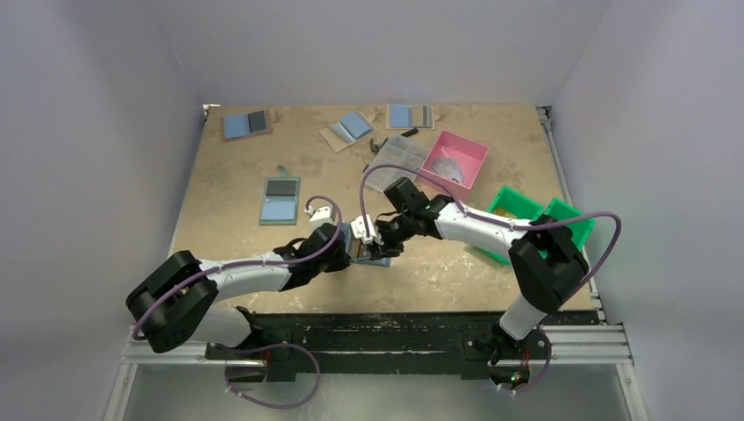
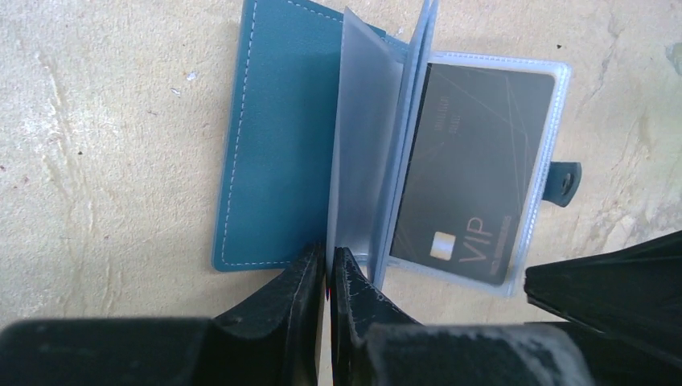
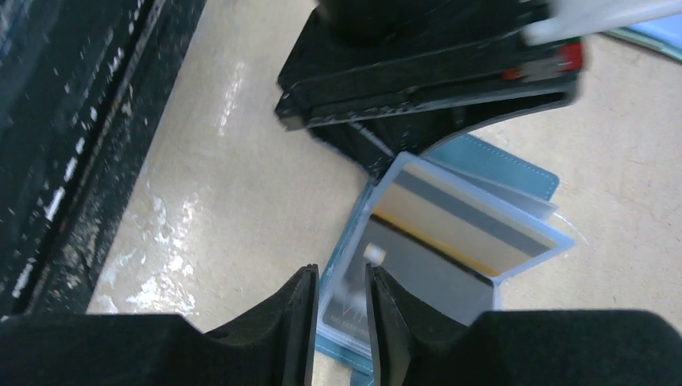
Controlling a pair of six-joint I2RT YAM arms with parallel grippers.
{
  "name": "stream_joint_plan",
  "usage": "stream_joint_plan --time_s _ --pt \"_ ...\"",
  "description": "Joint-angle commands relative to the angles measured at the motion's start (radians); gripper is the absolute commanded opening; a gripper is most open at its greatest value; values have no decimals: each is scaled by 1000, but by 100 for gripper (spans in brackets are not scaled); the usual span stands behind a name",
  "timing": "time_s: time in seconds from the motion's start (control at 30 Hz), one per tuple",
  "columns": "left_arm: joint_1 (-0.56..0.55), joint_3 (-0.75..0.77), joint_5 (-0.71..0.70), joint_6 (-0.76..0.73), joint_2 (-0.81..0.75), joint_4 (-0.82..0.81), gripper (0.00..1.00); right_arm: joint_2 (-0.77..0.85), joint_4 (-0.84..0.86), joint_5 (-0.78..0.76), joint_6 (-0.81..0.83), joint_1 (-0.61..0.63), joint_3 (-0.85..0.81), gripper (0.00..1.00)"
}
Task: Take the credit cards out of the card holder
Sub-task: Remove the credit card from the card holder.
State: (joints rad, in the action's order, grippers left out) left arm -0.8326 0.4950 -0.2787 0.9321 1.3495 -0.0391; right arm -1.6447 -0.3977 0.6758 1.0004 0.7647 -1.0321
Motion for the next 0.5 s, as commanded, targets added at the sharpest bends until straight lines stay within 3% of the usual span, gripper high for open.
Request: stream_joint_plan --time_s 0.0,0.17,0.47 --pt "-3 -5 27 -11 -26 -22 11 -7 26 149 -190 -36 -82 36" --pt "-2 -3 38 -25 -26 -40 12 -52 103 207 -411 -108 -107 38" --pt "-3 26 57 -54 -15 -58 12 -141 242 144 -775 -149 -112 46"
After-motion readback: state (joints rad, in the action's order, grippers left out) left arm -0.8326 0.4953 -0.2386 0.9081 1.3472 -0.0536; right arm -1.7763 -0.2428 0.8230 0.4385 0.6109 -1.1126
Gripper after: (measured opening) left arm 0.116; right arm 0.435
